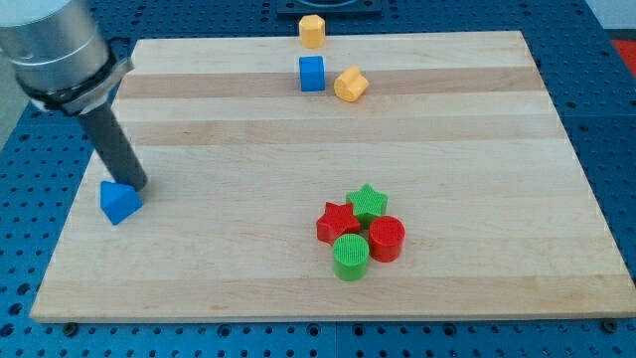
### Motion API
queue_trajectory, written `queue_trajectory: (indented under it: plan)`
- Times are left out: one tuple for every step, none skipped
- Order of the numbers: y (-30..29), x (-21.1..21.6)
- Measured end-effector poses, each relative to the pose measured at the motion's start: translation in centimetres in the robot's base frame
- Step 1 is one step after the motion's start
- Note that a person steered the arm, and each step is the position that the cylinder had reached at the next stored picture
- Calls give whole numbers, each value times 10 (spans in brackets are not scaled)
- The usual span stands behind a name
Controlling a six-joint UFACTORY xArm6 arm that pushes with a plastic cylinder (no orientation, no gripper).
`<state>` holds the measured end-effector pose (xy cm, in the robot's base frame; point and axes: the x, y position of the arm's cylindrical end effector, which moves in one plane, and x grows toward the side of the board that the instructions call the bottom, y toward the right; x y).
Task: Point your arm at the yellow heart
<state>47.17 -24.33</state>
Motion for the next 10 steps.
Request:
queue_trajectory:
  plan:
    - [-16, 16]
    - [-16, 42]
    - [-16, 67]
    - [-4, 33]
    - [77, -29]
    - [168, -64]
    - [269, -72]
    - [316, -75]
    - [327, -74]
    - [345, -72]
